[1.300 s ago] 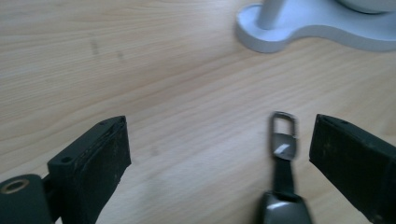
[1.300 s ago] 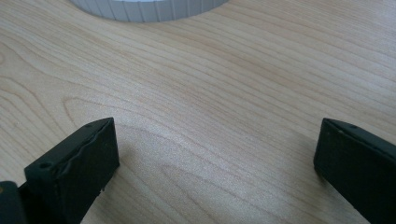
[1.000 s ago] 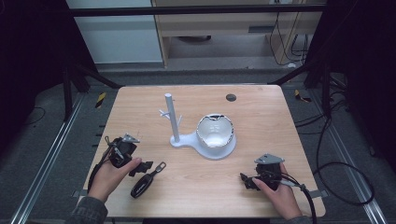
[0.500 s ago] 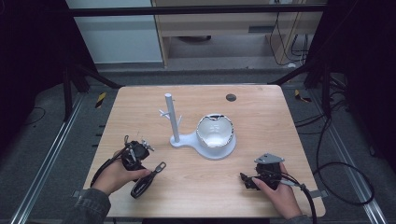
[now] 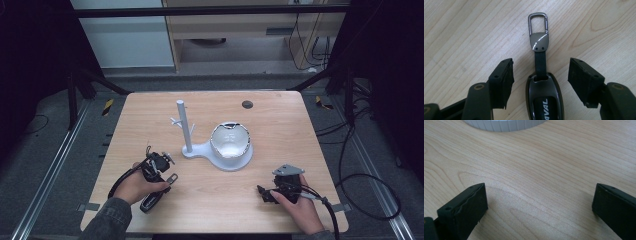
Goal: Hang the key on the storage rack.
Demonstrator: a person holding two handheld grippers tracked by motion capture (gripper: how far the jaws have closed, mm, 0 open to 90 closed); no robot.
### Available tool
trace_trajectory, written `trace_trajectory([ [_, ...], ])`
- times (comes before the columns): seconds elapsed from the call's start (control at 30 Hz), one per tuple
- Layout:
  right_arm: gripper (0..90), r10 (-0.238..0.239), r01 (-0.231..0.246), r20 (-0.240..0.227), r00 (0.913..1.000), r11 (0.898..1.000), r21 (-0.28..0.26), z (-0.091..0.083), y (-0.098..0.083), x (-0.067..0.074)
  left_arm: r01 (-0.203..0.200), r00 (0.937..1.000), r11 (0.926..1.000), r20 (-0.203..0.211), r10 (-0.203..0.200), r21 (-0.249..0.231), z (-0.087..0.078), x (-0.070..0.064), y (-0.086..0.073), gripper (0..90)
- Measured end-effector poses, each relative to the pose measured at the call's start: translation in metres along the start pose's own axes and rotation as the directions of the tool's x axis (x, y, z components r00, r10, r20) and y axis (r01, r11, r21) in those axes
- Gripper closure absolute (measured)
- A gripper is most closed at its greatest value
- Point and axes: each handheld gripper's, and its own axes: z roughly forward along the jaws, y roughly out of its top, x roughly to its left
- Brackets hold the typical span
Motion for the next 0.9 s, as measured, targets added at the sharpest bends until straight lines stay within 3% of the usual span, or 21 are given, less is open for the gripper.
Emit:
trace_trajectory([
  [0.3,0.5,0.002,-0.002,0.002,1.0000,1.000,0.000,0.000,-0.001,0.001,-0.001,1.0000,0.9998,-0.007,0.001,0.021,0.007,-0.001,0.005,37.0],
  [0.73,0.5,-0.002,0.002,0.000,1.0000,1.000,0.001,0.000,0.000,0.000,-0.032,0.9994,0.9982,-0.013,0.032,0.051,0.013,-0.006,0.007,48.2],
  [0.9,0.5,-0.003,0.003,0.000,1.0000,1.000,0.002,0.000,0.000,0.000,-0.016,0.9999,0.9985,-0.003,0.016,0.053,0.015,-0.002,0.003,52.9],
])
